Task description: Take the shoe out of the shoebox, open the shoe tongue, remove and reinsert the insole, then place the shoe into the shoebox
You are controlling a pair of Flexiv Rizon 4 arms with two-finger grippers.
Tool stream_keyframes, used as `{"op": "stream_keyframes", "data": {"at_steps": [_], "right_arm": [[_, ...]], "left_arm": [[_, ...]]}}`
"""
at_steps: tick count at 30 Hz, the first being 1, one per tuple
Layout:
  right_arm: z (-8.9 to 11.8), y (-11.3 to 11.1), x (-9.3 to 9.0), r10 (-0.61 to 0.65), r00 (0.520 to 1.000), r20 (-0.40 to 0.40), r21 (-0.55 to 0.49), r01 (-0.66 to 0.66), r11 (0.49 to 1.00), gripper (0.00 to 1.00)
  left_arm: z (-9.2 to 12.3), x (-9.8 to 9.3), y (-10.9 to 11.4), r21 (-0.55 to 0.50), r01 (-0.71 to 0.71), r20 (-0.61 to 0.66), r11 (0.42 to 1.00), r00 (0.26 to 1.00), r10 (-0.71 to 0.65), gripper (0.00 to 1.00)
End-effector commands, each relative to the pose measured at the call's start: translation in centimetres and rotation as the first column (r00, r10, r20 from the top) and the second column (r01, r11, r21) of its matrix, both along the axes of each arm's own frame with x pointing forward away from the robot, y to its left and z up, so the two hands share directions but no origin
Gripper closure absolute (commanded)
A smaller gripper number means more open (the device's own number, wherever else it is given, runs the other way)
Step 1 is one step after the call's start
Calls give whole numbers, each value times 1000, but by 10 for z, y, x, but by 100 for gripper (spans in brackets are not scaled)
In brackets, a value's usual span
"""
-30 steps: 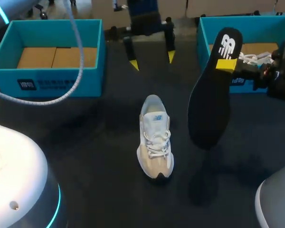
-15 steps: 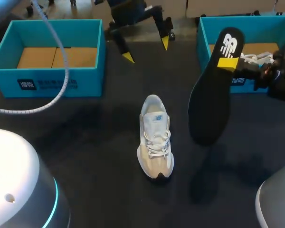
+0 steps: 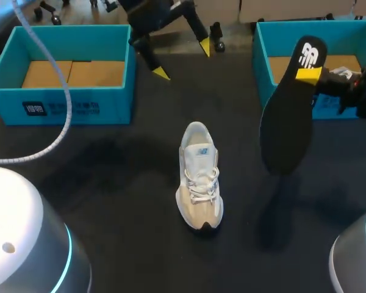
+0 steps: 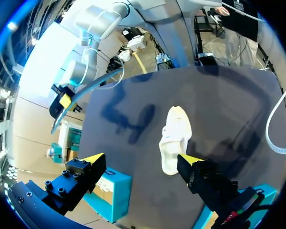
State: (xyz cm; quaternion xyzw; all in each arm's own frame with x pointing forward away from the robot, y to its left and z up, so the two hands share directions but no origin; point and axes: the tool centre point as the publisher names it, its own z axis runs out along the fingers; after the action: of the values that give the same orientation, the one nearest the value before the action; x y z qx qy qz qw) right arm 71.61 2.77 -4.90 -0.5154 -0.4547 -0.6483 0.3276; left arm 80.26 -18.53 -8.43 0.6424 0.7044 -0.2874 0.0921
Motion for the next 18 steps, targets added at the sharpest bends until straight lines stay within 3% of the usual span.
{"op": "stream_keyframes", "data": {"at_steps": [1, 11, 18], "right_arm": [[0, -5, 30, 104, 994, -44, -35, -106, 994, 100], [-11, -2, 62, 203, 965, -167, -23, -210, 977, 100], [-14, 21, 79, 279, 939, -200, 14, -282, 959, 100]], "left_arm": [[-3, -2, 3, -32, -10, 4, 999, 1000, 10, 0], [-3, -2, 3, -32, -10, 4, 999, 1000, 10, 0], [-3, -2, 3, -32, -10, 4, 999, 1000, 10, 0]]}}
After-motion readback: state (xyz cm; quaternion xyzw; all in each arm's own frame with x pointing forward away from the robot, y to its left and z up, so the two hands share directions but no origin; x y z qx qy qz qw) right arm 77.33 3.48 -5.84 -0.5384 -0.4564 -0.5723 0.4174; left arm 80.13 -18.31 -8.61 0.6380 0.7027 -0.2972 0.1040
